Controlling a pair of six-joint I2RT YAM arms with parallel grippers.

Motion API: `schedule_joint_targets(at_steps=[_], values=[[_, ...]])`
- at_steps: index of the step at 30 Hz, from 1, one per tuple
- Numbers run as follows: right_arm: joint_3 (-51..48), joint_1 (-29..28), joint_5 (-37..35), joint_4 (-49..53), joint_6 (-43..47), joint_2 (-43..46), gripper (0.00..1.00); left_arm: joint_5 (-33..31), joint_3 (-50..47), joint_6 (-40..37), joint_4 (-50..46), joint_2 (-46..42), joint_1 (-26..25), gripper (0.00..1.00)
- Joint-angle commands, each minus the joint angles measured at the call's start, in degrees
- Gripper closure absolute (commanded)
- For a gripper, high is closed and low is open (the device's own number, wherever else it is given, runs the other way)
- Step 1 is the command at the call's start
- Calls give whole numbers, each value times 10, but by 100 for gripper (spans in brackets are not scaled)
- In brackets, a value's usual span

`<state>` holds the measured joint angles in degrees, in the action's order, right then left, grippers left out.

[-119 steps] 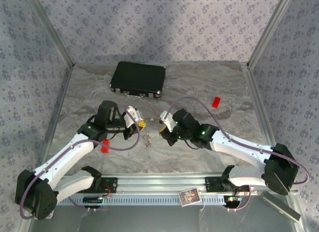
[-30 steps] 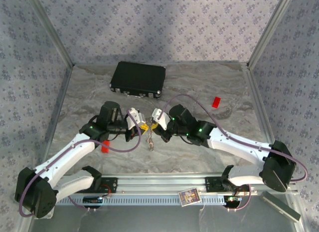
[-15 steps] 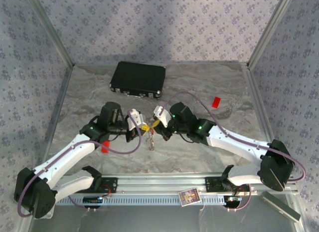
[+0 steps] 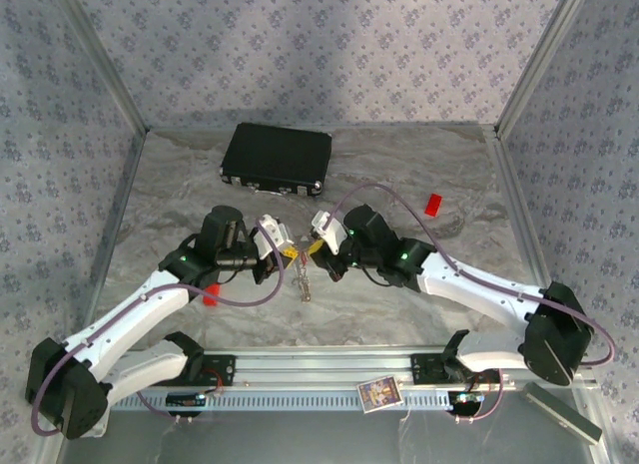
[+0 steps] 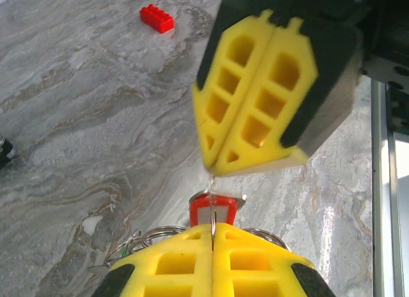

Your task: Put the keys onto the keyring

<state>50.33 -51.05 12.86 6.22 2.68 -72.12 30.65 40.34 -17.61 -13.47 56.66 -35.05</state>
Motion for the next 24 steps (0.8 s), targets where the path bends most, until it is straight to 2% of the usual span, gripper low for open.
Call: schedule_joint_targets(at_steps=[1, 8, 13, 24], values=[[-7, -11, -43, 14, 28, 18, 100, -9, -3, 54, 18, -6, -4, 100], [5, -46, -102, 11, 78, 18, 100, 6, 6, 88, 2, 5, -4, 100], [9, -47, -104, 12, 76, 13, 100, 10, 3, 91, 4, 4, -4, 100], [-45, -38, -110, 121, -62, 30, 100, -45, -9, 78, 9, -17, -4, 100]])
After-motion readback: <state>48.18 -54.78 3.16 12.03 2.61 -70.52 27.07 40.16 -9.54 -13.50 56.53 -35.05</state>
